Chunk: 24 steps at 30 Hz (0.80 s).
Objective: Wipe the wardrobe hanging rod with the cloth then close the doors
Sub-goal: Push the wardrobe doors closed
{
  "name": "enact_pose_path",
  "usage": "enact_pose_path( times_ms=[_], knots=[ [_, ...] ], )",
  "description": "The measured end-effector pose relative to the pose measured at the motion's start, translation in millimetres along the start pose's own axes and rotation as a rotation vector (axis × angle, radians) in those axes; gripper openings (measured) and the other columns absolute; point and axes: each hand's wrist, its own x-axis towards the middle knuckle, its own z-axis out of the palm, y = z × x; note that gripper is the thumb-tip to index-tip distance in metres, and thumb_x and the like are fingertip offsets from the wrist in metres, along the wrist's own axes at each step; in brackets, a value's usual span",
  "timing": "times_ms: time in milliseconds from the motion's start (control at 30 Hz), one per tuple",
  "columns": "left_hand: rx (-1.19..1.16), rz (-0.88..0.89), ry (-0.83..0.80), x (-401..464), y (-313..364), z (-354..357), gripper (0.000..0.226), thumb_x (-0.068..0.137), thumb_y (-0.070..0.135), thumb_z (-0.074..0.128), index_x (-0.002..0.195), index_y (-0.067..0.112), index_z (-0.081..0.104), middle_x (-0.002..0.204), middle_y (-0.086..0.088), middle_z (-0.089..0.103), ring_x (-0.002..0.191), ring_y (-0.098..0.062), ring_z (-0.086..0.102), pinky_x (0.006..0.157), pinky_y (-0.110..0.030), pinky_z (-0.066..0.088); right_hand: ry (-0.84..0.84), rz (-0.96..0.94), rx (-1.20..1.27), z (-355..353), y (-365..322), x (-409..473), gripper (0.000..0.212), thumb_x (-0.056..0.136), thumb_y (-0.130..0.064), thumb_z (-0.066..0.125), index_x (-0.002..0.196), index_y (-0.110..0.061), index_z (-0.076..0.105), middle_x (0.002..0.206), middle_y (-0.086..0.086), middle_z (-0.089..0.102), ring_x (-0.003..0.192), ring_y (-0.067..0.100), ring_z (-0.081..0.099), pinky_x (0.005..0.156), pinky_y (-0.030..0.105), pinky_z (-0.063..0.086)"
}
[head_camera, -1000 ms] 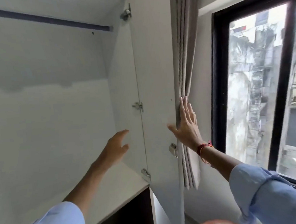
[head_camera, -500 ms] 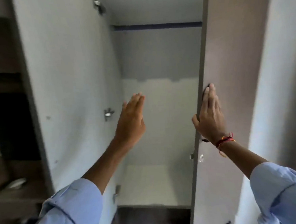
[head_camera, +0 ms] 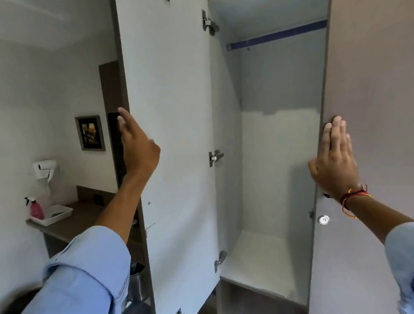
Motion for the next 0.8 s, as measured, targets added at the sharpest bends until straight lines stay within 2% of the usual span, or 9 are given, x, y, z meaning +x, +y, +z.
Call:
enact_pose_path(
  times_ms=[100, 233, 333, 400, 467, 533, 600, 700, 800],
  knots=[
    [-0.062, -0.121, 0.075, 0.6, 6.7, -0.6, 0.080, 0.090, -0.004, 0.048, 0.156, 0.011, 0.005, 0.161, -0.013, 0.024, 0.141, -0.033, 0.037, 0.098, -0.027, 0.035, -0.040, -0.030, -0.026, -1.6, 14.9, 3.3, 0.079, 0.093, -0.027, 0.041, 0.160, 0.003, 0.011, 0.171, 0.023, 0.007, 0.159, 0.038, 0.012, 0.127, 0.056, 0.022],
    [-0.066, 0.001, 0.152, -23.6, 26.4, 8.9, 0.071, 0.093, -0.002, 0.049, 0.155, 0.008, 0.015, 0.158, -0.014, 0.032, 0.140, -0.031, 0.040, 0.102, -0.024, 0.032, -0.085, -0.060, 0.002, 0.7, 26.9, 9.2, 0.073, 0.102, -0.040, 0.028, 0.162, -0.002, 0.010, 0.173, 0.016, 0.003, 0.161, 0.032, 0.009, 0.128, 0.055, 0.021],
    [-0.108, 0.174, 0.165, -48.6, 50.7, 27.1, 0.072, 0.095, -0.001, 0.048, 0.155, 0.007, 0.010, 0.161, -0.014, 0.025, 0.138, -0.024, 0.041, 0.102, -0.013, 0.031, -0.133, -0.084, -0.001, 3.1, 31.4, 15.8, 0.073, 0.103, -0.043, 0.020, 0.163, -0.004, 0.008, 0.173, 0.014, 0.000, 0.161, 0.030, 0.005, 0.130, 0.053, 0.018],
    [-0.195, 0.284, 0.094, -61.0, 68.2, 44.1, 0.074, 0.097, -0.001, 0.044, 0.156, 0.010, 0.000, 0.165, -0.013, 0.012, 0.143, -0.010, 0.027, 0.105, -0.006, 0.030, -0.147, -0.101, 0.003, 4.8, 37.1, 19.2, 0.070, 0.106, -0.043, 0.020, 0.163, -0.005, 0.008, 0.174, 0.012, -0.001, 0.161, 0.029, 0.004, 0.130, 0.051, 0.017],
    [-0.266, 0.382, 0.030, -69.7, 86.3, 63.4, 0.077, 0.097, -0.002, 0.041, 0.155, 0.012, -0.008, 0.166, -0.010, 0.001, 0.142, 0.001, 0.014, 0.098, 0.004, 0.034, -0.164, -0.121, 0.002, 4.3, 44.5, 22.5, 0.066, 0.109, -0.039, 0.027, 0.163, -0.006, 0.010, 0.174, 0.011, 0.001, 0.161, 0.028, 0.006, 0.130, 0.050, 0.020],
    [-0.264, 0.475, -0.016, -77.2, 106.5, 85.2, 0.078, 0.097, 0.000, 0.039, 0.154, 0.011, -0.013, 0.166, -0.009, -0.003, 0.150, -0.010, 0.010, 0.107, -0.014, 0.042, -0.192, -0.139, -0.016, 1.6, 51.4, 27.6, 0.068, 0.107, -0.037, 0.038, 0.163, -0.007, 0.015, 0.174, 0.010, 0.004, 0.161, 0.027, 0.012, 0.129, 0.049, 0.024],
    [-0.226, 0.562, -0.047, -84.5, 126.0, 110.5, 0.077, 0.097, 0.005, 0.040, 0.153, 0.008, -0.013, 0.166, -0.013, -0.004, 0.154, -0.022, 0.007, 0.118, -0.040, 0.036, -0.227, -0.154, -0.047, -2.6, 55.5, 32.5, 0.070, 0.105, -0.037, 0.045, 0.163, -0.009, 0.019, 0.174, 0.008, 0.007, 0.160, 0.026, 0.017, 0.126, 0.049, 0.027],
    [-0.196, 0.640, -0.165, -93.9, 156.6, 155.2, 0.078, 0.099, 0.021, 0.042, 0.154, 0.006, -0.011, 0.166, -0.012, -0.008, 0.154, -0.024, 0.000, 0.123, -0.049, 0.021, -0.264, -0.136, -0.106, -7.4, 60.4, 36.8, 0.075, 0.102, -0.041, 0.050, 0.164, -0.016, 0.017, 0.174, 0.002, 0.006, 0.160, 0.022, 0.017, 0.123, 0.054, 0.027],
    [-0.103, 0.661, -0.235, -102.5, 174.7, 198.2, 0.074, 0.101, 0.030, 0.038, 0.155, 0.007, -0.008, 0.166, -0.010, -0.007, 0.154, -0.023, -0.002, 0.122, -0.052, 0.021, -0.300, -0.111, -0.136, -9.1, 56.2, 35.6, 0.077, 0.102, -0.045, 0.046, 0.165, -0.022, 0.008, 0.174, -0.002, -0.001, 0.162, 0.019, 0.008, 0.123, 0.059, 0.025]
  ],
)
